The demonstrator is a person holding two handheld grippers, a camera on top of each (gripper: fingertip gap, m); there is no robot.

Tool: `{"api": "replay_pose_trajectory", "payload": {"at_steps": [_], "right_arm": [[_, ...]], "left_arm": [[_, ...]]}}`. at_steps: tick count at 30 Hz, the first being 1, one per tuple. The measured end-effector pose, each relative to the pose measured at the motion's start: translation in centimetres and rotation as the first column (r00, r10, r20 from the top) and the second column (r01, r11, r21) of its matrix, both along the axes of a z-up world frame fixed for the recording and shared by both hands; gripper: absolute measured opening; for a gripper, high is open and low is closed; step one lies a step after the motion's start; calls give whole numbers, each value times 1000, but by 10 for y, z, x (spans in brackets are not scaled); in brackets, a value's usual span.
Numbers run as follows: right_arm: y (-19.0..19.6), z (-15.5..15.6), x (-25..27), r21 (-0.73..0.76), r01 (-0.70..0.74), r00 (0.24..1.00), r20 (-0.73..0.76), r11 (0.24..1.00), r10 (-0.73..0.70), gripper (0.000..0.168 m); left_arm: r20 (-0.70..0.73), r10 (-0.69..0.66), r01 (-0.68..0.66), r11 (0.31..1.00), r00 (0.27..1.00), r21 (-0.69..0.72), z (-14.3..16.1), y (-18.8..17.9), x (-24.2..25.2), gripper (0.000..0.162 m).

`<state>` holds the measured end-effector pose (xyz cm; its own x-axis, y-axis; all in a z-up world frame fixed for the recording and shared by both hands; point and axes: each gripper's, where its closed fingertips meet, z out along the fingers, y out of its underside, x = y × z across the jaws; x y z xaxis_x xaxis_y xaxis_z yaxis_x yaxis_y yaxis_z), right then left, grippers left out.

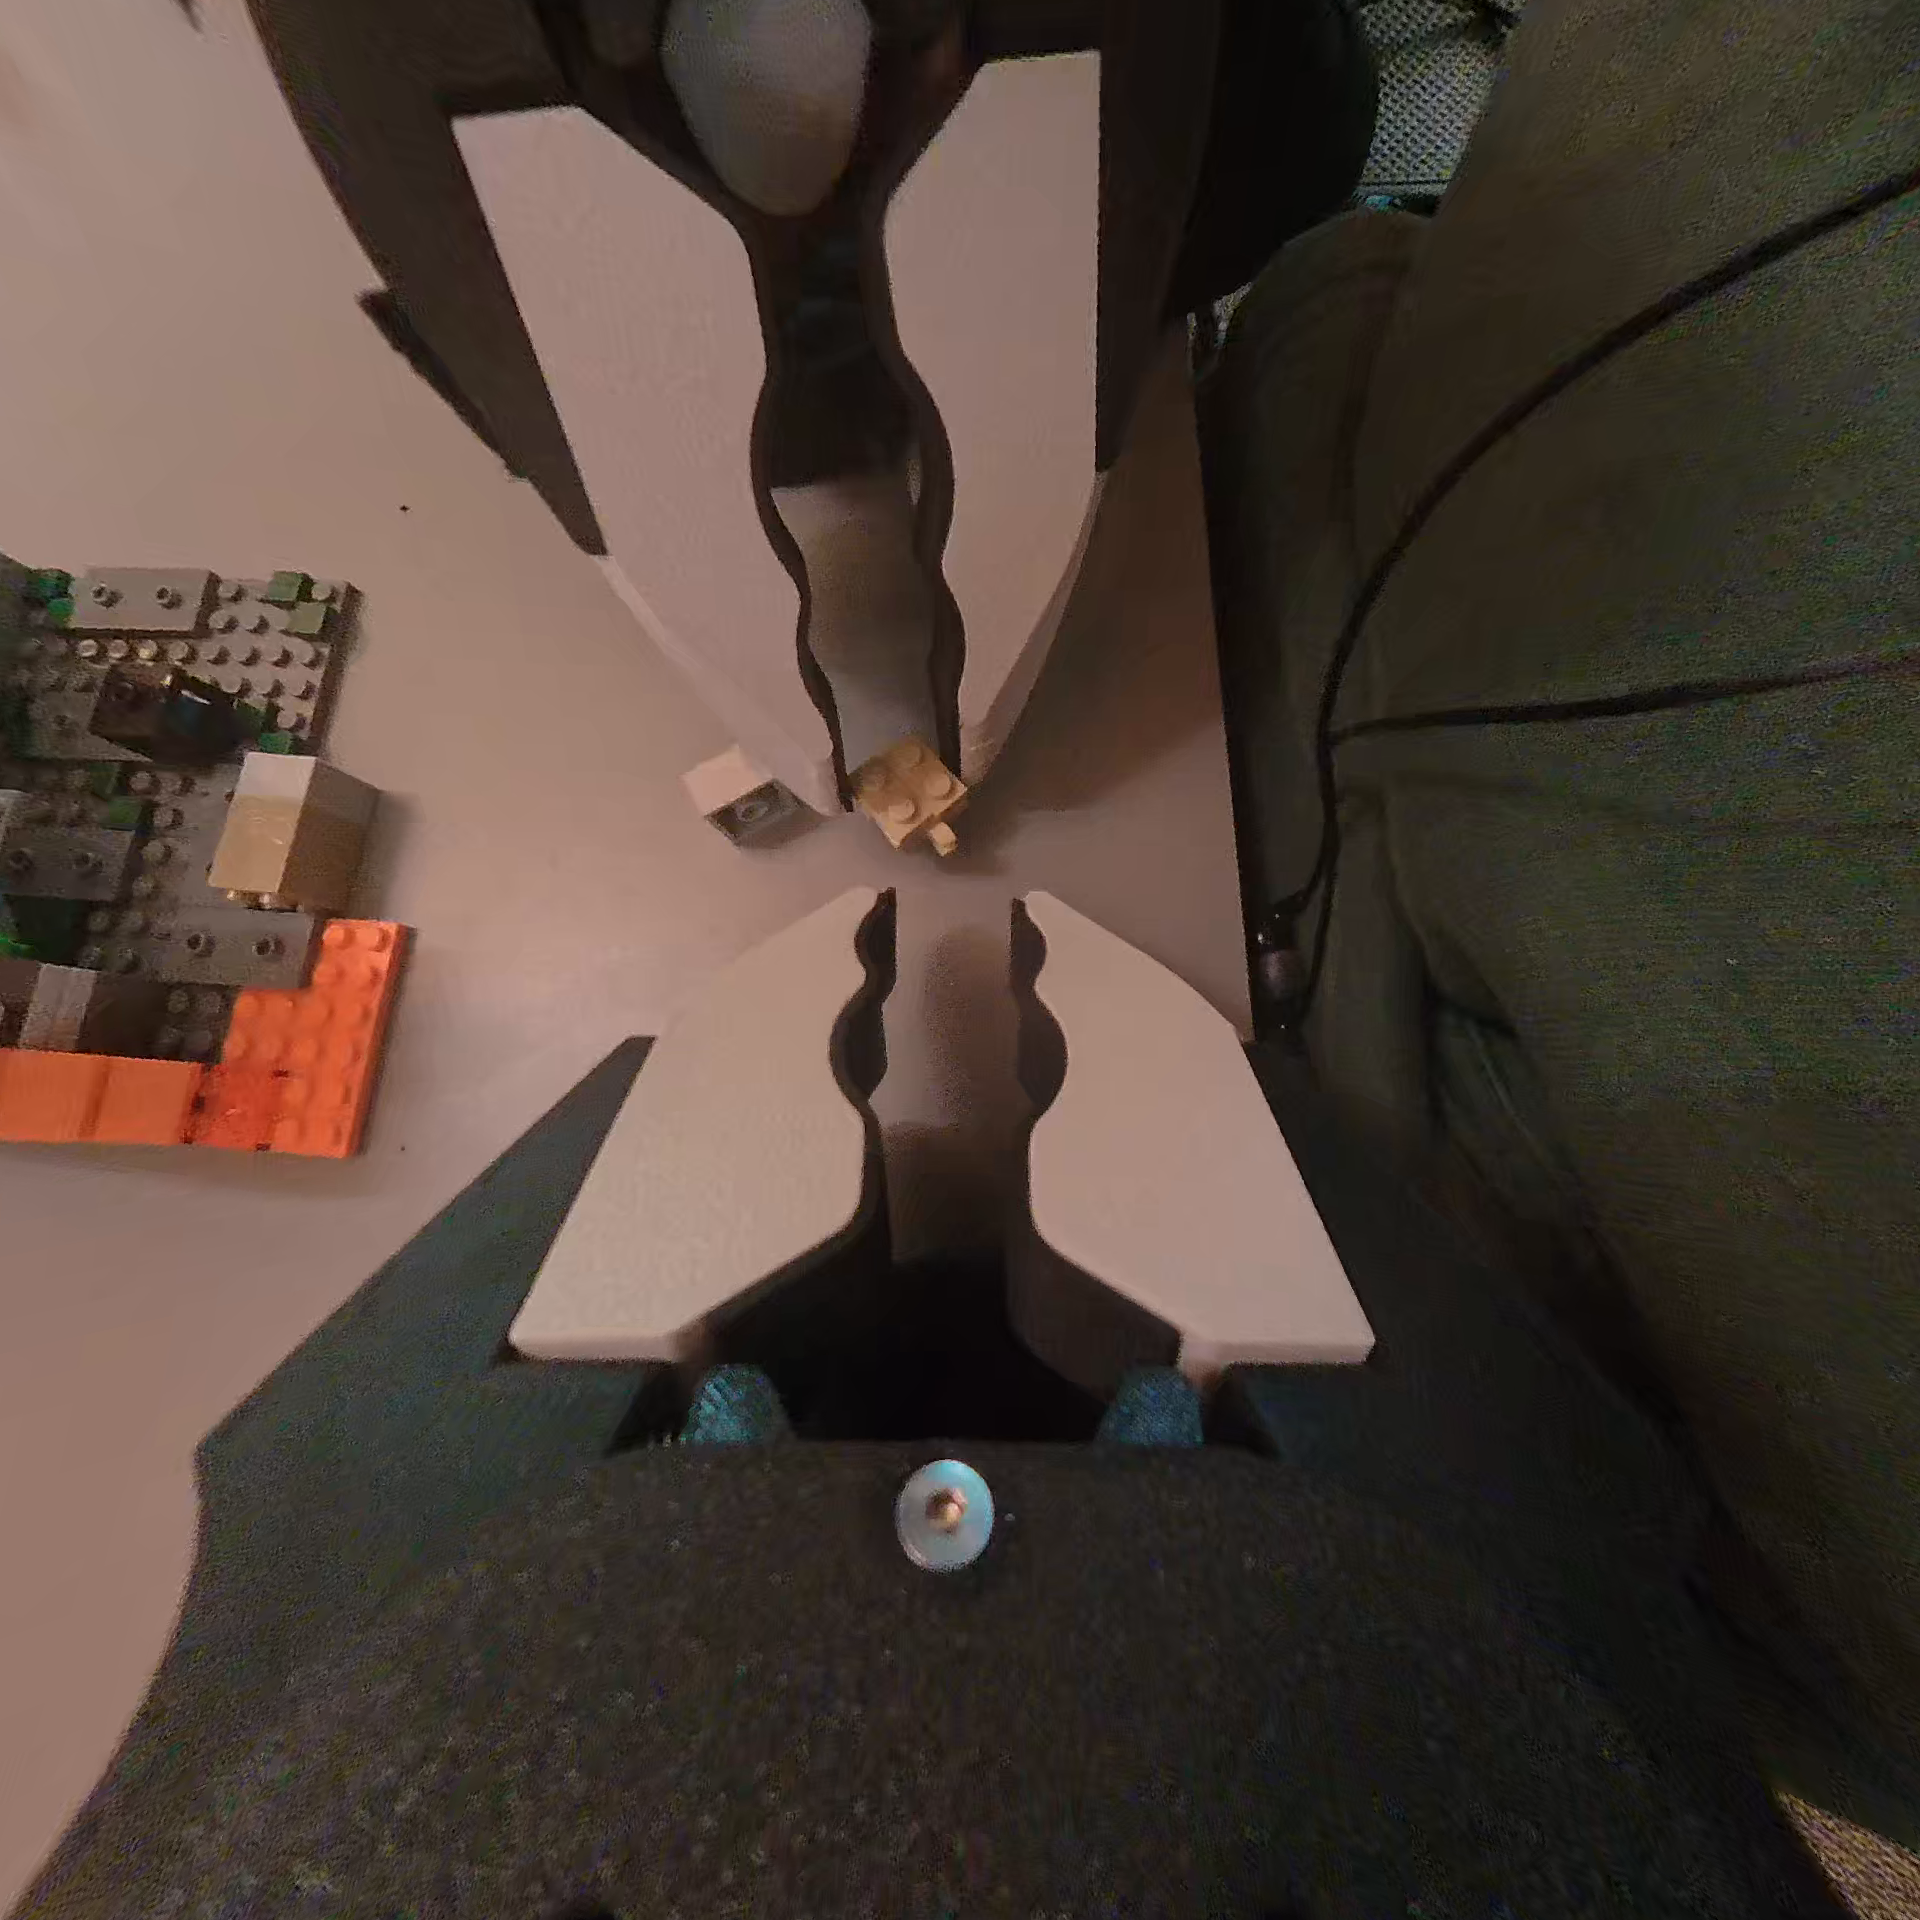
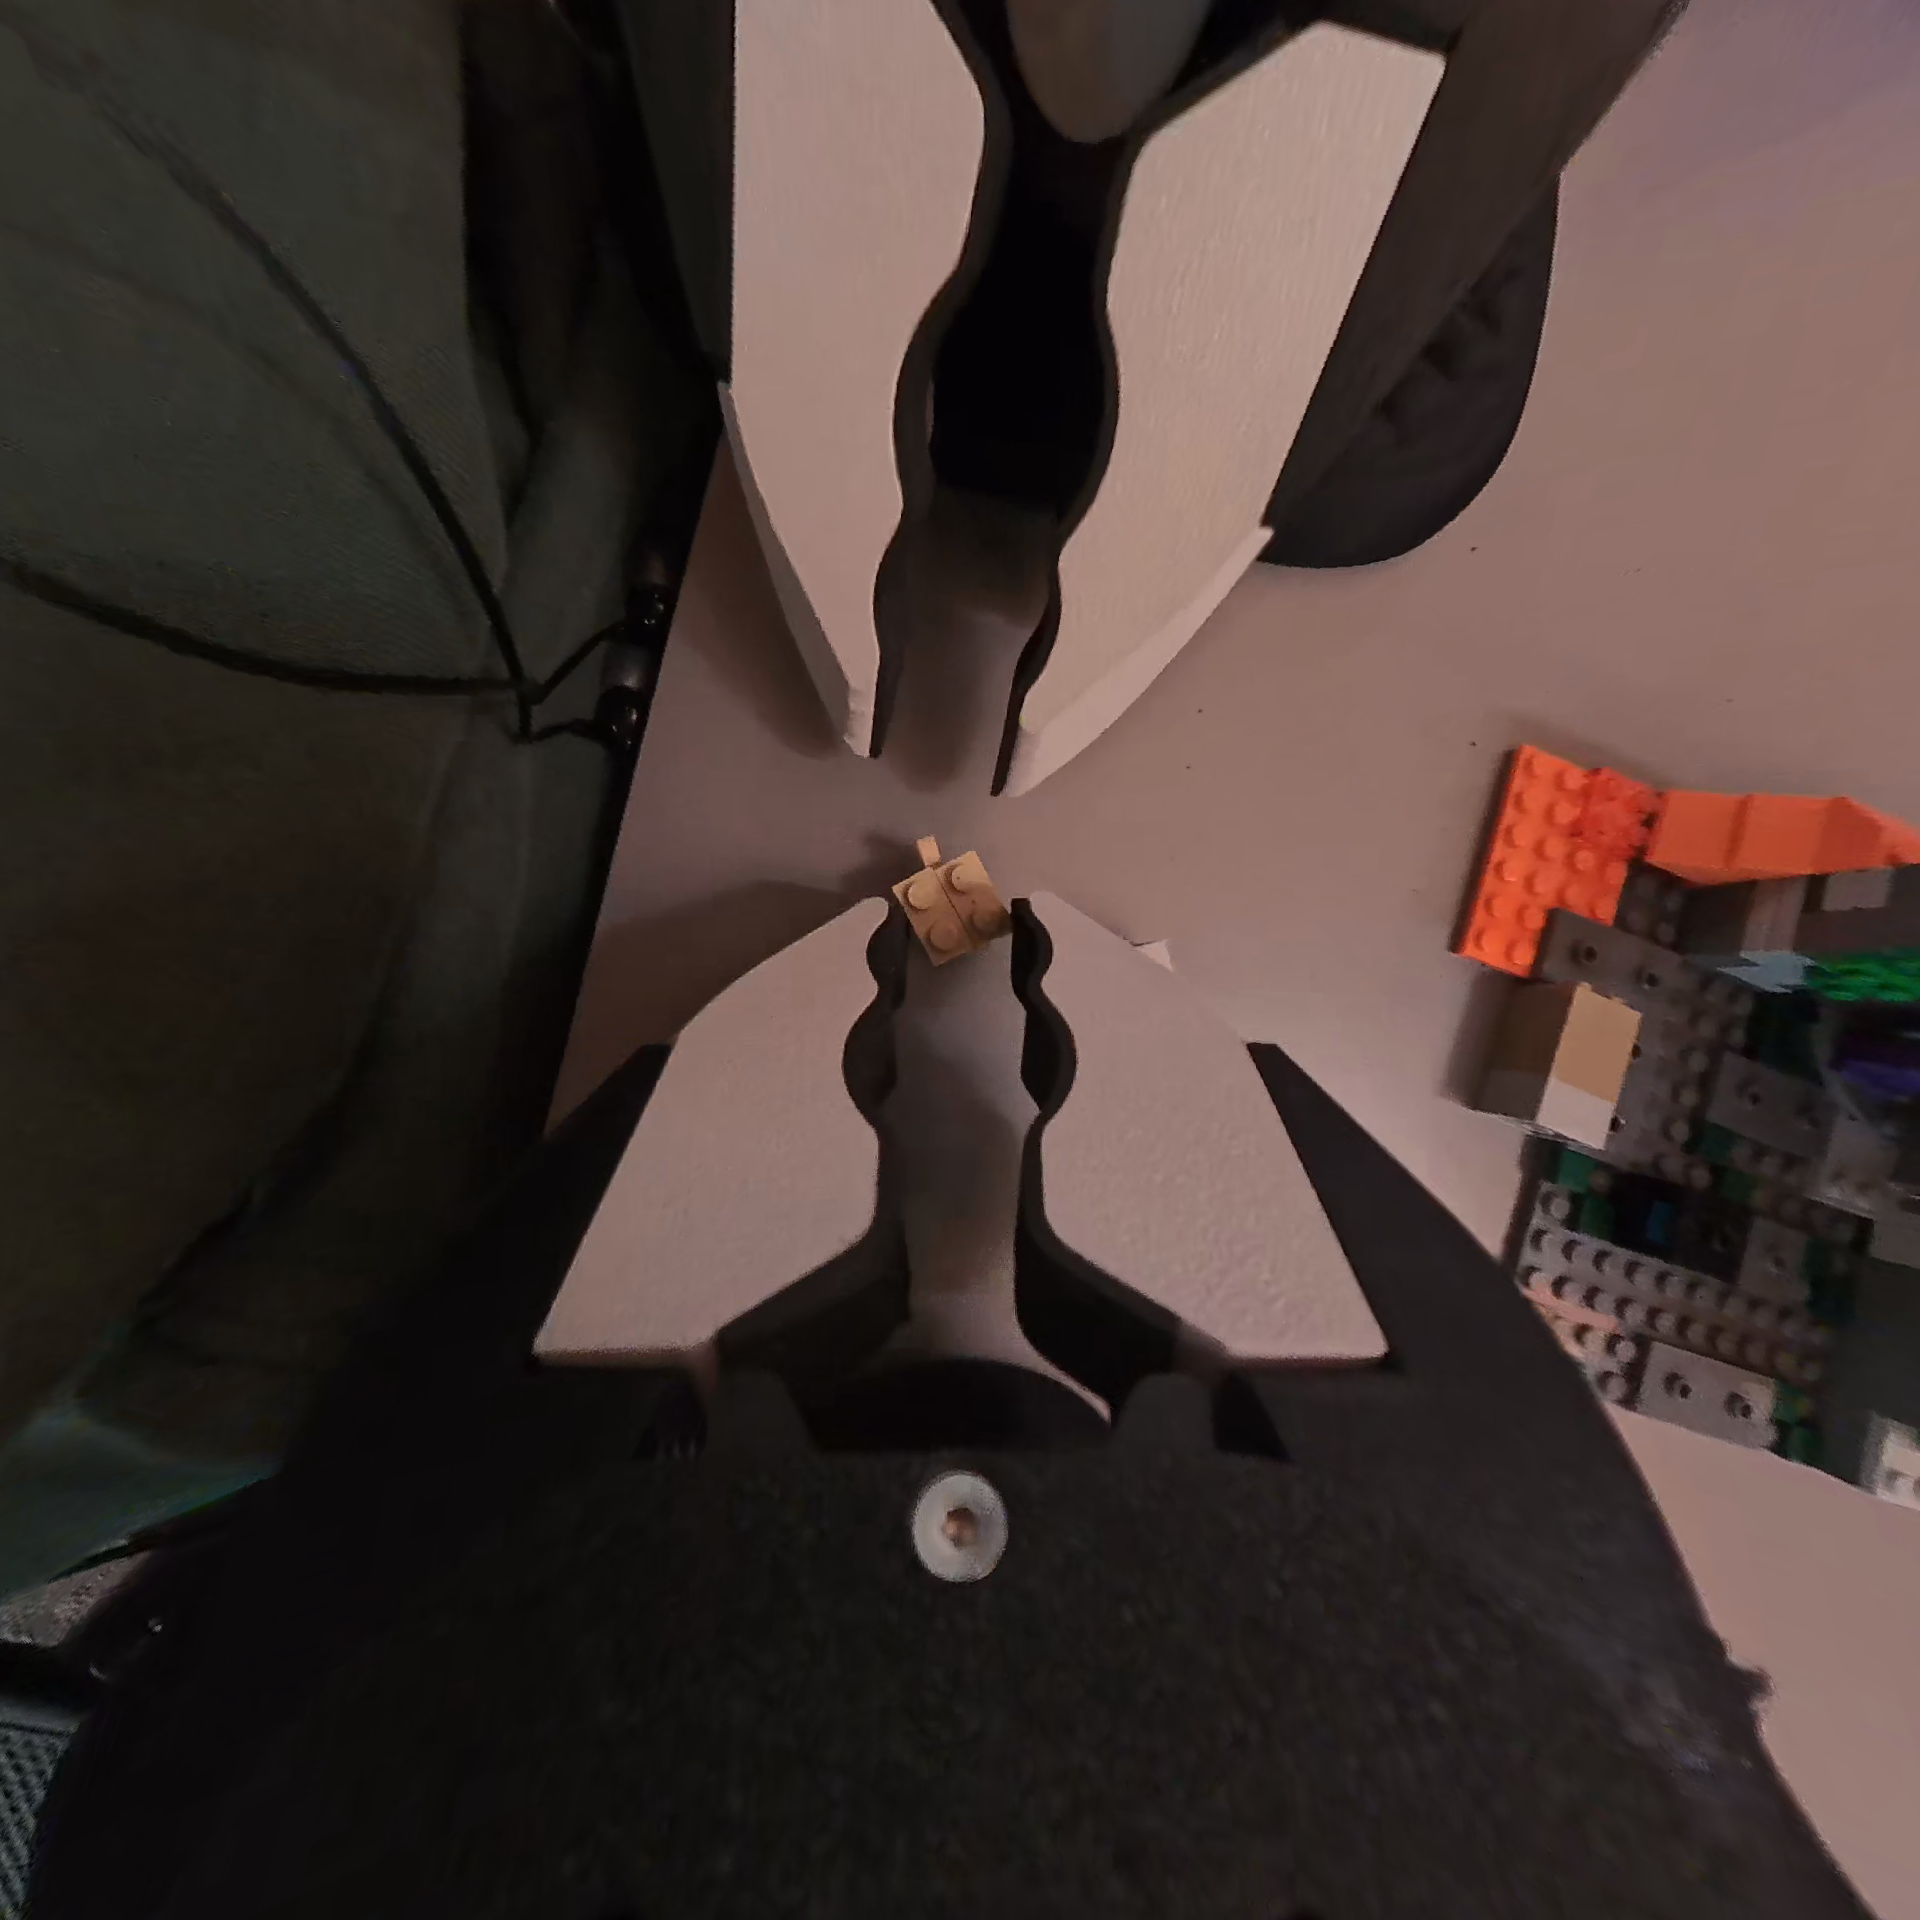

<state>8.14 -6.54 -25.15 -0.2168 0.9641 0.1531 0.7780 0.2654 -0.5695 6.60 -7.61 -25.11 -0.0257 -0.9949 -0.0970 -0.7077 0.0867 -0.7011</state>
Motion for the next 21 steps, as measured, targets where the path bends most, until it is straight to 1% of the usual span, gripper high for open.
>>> {"api": "replay_pose_trajectory", "payload": {"at_steps": [1,9,13,15,18,21], "right_arm": [[1,1,-1,11,-7,1000,4,1000,7,19],[3,9,-7,68,-47,999,10,997,46,19],[3,11,-9,85,-54,999,5,995,53,19],[3,13,-9,88,-49,999,-2,995,49,19],[7,18,-8,93,-23,999,-30,995,26,19],[10,25,-6,86,9,997,-72,996,-2,19]], "left_arm": [[-9,1,-1,1000,1000,-6,-1,0,1,21],[-14,-18,16,994,1000,-111,0,-3,4,25],[-29,-6,2,991,1000,-132,-2,0,4,23],[-24,11,-14,992,1000,-125,-1,3,5,17],[0,43,-43,993,999,-108,4,10,5,1],[35,69,-65,992,997,-104,10,15,7,0]]}}
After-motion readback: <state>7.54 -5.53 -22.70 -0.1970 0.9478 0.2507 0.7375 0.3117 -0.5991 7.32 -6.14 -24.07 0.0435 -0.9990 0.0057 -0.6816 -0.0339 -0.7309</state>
